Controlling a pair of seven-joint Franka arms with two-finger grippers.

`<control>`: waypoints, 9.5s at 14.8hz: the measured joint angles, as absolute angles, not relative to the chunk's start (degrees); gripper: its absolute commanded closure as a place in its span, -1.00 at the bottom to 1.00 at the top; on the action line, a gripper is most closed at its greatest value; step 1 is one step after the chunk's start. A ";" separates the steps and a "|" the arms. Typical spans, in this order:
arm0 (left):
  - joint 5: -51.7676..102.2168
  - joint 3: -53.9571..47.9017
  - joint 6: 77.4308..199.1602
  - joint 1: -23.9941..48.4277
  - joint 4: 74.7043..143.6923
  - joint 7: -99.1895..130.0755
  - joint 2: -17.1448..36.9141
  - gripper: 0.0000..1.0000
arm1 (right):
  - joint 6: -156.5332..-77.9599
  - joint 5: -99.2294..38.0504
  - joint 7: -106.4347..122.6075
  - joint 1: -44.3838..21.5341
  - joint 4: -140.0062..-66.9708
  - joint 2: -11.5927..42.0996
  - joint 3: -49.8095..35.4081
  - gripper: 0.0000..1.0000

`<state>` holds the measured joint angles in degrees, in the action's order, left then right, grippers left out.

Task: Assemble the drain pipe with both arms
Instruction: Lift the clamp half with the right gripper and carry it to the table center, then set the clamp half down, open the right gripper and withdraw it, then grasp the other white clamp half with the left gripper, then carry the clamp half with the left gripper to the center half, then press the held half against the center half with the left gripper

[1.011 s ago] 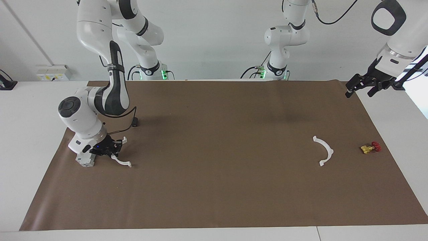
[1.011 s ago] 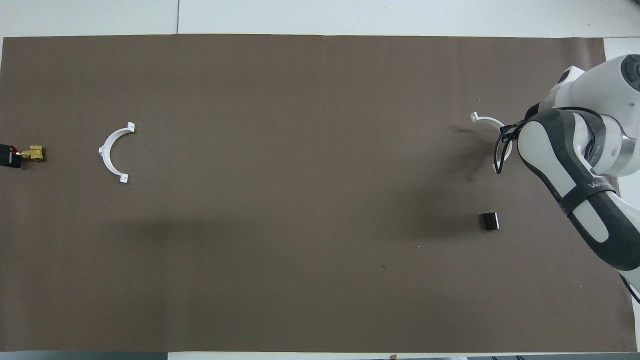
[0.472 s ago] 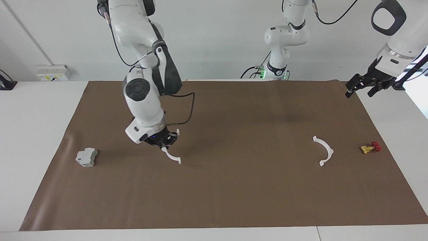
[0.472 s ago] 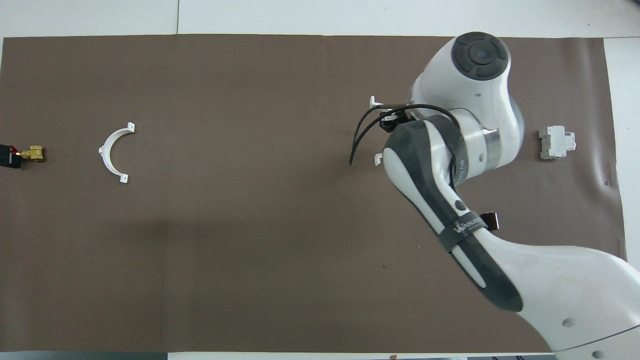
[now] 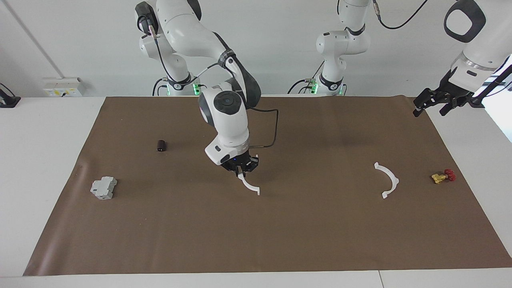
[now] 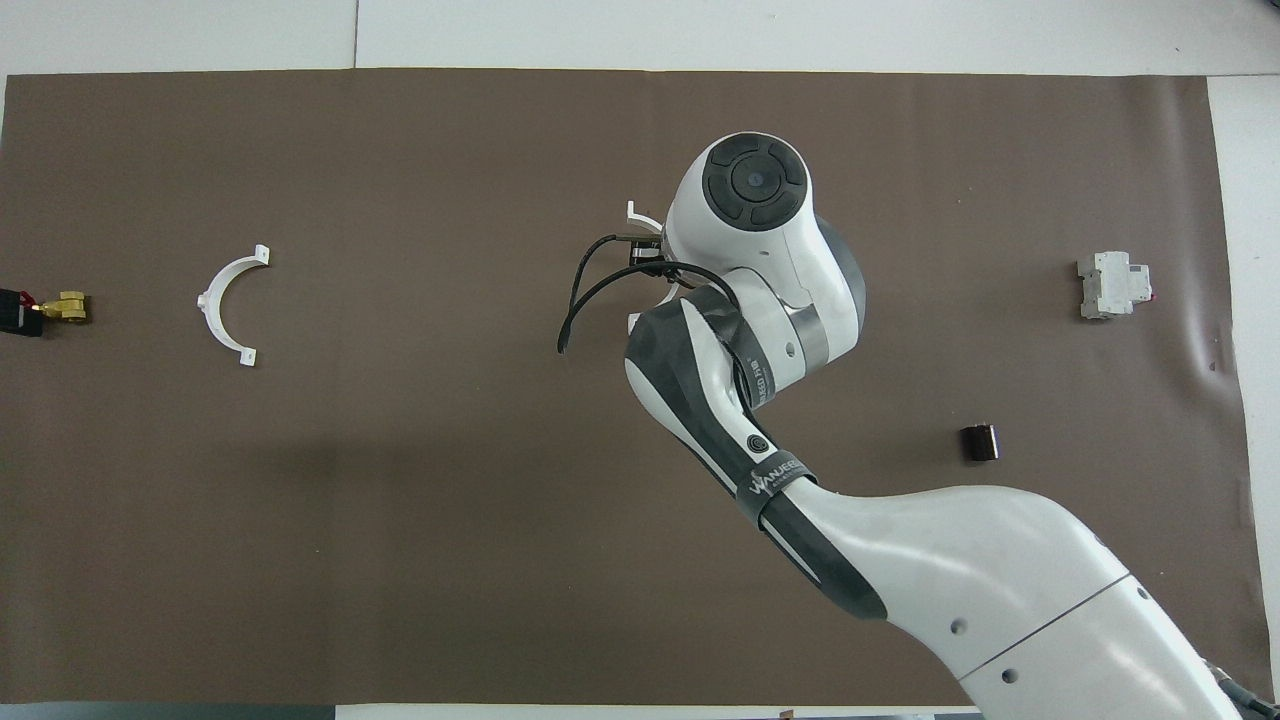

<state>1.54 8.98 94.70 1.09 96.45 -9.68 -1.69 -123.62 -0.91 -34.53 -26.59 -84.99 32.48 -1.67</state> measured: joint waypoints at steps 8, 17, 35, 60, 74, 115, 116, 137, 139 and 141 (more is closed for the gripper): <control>-1.59 8.83 94.90 4.34 96.45 -8.60 -1.54 -1.00 | -125.07 -0.83 -34.53 -29.69 -86.84 34.36 -1.65 1.00; 1.54 8.73 96.00 5.02 96.46 -7.19 -1.50 -1.00 | -129.43 0.07 -34.46 -29.79 -91.88 34.00 -1.62 -0.61; 1.84 6.92 120.67 4.64 109.82 -7.00 5.02 -1.00 | -93.60 1.30 -14.70 -8.50 -86.41 7.52 0.43 -1.00; 1.84 6.35 138.17 -0.35 112.10 -16.93 20.12 1.00 | -85.25 1.35 -0.63 2.38 -90.00 -1.00 0.77 -1.00; -0.13 5.81 133.15 27.19 109.04 17.34 17.17 1.00 | -84.03 1.33 -0.62 2.18 -89.81 -0.99 -0.19 -1.00; -4.20 5.77 135.04 39.91 104.92 36.17 25.27 1.00 | -84.00 1.27 -0.62 1.94 -89.86 -0.99 -0.34 -1.00; -4.20 5.77 135.04 39.91 104.92 36.17 25.27 1.00 | -84.00 1.27 -0.62 1.94 -89.86 -0.99 -0.34 -1.00; -4.09 5.83 136.04 39.92 105.45 36.18 25.12 1.00 | -84.00 1.27 -0.62 1.92 -89.86 -0.99 -0.70 -1.00; -4.08 5.84 136.04 39.92 105.46 36.18 25.11 1.00 | -84.00 1.27 -0.62 1.92 -89.86 -0.99 -0.71 -1.00; -4.08 5.84 136.04 39.92 105.46 36.18 25.11 1.00 | -84.00 1.27 -0.62 1.92 -89.86 -0.99 -0.72 -1.00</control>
<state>-4.08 5.84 136.04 39.92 105.46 36.18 25.11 -84.00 1.27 -0.62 1.92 -89.86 -0.99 -0.72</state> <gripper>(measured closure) 0.797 0.000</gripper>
